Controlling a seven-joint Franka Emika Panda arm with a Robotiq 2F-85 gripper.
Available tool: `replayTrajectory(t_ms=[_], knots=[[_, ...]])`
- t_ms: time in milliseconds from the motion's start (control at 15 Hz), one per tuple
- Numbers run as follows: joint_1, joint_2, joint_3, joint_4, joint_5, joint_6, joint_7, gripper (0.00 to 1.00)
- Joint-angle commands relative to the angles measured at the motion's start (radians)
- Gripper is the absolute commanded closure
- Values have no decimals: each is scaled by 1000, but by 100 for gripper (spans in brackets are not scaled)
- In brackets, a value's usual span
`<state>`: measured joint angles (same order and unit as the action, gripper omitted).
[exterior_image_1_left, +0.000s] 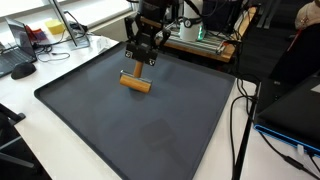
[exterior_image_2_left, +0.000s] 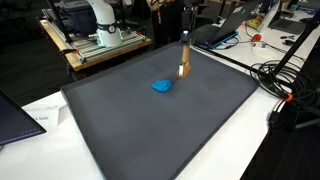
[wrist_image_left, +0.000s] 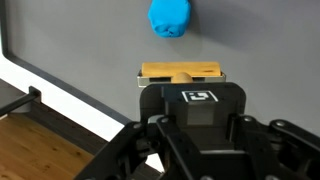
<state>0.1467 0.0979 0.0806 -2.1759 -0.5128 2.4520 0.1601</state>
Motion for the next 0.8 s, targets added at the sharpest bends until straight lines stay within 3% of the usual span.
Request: replayTrajectory(t_ms=[0,733], knots=[[42,-11,26,-5,-107,-42,22,78],[130,49,128,70,-212,-333,-88,78]])
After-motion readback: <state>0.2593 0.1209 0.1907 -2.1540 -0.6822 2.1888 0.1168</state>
